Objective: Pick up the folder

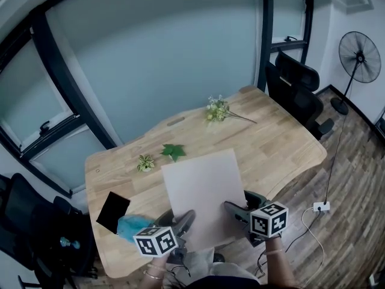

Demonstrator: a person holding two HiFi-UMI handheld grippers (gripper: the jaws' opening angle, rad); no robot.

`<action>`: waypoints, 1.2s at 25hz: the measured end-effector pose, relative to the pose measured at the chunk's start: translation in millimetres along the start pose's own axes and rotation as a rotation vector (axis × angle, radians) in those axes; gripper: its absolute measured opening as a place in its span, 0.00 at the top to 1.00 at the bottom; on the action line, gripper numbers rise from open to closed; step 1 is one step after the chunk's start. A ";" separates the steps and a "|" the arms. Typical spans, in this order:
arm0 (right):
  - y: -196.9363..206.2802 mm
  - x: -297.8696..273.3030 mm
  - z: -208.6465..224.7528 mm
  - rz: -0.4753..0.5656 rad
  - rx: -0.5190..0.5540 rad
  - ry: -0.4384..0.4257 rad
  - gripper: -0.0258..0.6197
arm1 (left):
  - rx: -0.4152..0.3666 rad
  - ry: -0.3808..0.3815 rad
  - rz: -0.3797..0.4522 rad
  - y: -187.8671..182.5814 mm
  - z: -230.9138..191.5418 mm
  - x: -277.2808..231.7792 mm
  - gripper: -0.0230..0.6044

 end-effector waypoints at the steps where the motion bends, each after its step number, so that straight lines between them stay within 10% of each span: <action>1: 0.3 2.0 -0.9 0.004 0.002 -0.002 0.43 | -0.004 -0.003 0.004 0.2 2.1 1.9 0.46; 30: 0.2 57.6 -38.8 0.136 0.048 0.055 0.45 | -0.137 0.027 0.060 -6.3 40.7 45.4 0.46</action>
Point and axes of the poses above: the fingertips, and each gripper's own axes: x backward along the fingers, z to its right, y out of its underside, the point moved 5 cm from there along x, backward along the fingers, and after that the axes turned 14 degrees about -z, right-handed, at the moved point
